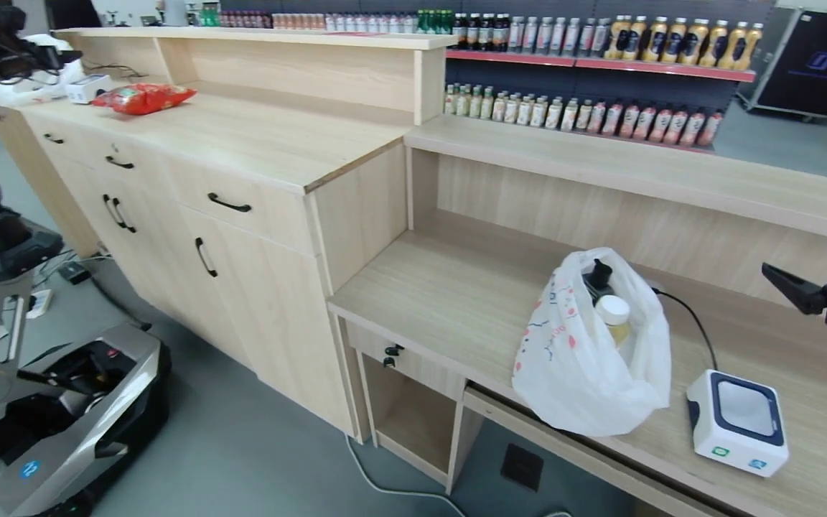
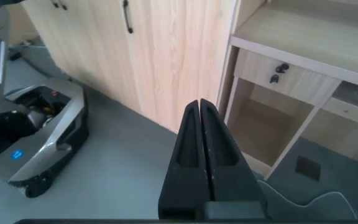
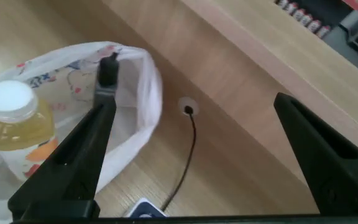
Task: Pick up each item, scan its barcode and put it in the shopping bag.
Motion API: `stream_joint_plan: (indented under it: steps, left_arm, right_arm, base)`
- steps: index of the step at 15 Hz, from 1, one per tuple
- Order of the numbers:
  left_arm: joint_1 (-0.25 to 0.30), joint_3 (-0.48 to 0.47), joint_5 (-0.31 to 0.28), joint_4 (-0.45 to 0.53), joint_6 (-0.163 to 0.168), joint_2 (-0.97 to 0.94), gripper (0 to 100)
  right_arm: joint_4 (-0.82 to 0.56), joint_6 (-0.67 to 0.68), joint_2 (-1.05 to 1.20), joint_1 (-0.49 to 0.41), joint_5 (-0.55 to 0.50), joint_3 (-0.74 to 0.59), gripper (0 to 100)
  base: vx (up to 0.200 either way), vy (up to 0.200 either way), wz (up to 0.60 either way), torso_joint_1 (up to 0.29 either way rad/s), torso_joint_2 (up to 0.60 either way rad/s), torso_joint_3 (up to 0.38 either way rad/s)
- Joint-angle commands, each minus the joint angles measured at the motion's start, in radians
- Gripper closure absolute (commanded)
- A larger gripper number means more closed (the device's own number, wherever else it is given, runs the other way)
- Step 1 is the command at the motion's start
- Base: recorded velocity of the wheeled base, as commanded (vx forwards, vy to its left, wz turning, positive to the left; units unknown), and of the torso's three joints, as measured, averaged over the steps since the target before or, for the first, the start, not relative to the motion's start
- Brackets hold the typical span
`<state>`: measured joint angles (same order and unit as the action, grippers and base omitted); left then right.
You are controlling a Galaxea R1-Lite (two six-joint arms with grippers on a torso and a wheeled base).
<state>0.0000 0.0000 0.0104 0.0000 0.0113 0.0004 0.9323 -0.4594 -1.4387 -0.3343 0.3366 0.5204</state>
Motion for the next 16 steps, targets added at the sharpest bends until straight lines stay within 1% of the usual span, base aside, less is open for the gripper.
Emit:
stream_joint_plan:
  steps: [1,3,6,8,9,10,12,16]
  left_arm:
    - [0.0,0.0,0.0,0.0,-0.001,0.0,100]
    - [0.0,0.0,0.0,0.0,-0.001,0.0,100]
    - [0.0,0.0,0.0,0.0,0.001,0.0,100]
    - [0.0,0.0,0.0,0.0,-0.001,0.0,100]
    - [0.0,0.0,0.0,0.0,0.001,0.0,100]
    - [0.0,0.0,0.0,0.0,0.001,0.0,100]
    - [0.0,0.0,0.0,0.0,-0.001,0.0,100]
    - [0.0,0.0,0.0,0.0,-0.001,0.0,100]
  right_arm:
    - [-0.038,0.034,0.052,0.07,-0.096,0.052,0]
    - [-0.073,0.038,0.07,0.08,-0.143,0.055,0]
    - [-0.107,0.105,0.092,0.081,-0.277,0.041,0]
    - [-0.125,0.123,0.095,0.078,-0.312,0.036,0]
    - [-0.124,0.16,0.101,0.073,-0.309,0.029,0]
    - [-0.129,0.235,0.11,0.055,-0.311,0.001,0]
    - [-0.129,0.286,0.149,0.037,-0.314,-0.063,0]
    - [-0.139,0.295,0.251,0.043,-0.332,-0.198,0]
  base:
    - [0.0,0.0,-0.6,0.002,0.01,0.002]
    - [0.0,0.0,-0.6,0.002,0.0,0.002]
    - [0.0,0.0,-0.6,-0.001,0.0,0.002]
    - [0.0,0.0,-0.6,0.005,0.0,0.005]
    - [0.0,0.0,0.0,0.0,0.0,0.0]
    - [0.0,0.0,0.0,0.0,0.0,0.0]
    - [0.0,0.0,0.0,0.0,0.0,0.0]
    - [0.0,0.0,0.0,0.0,0.0,0.0]
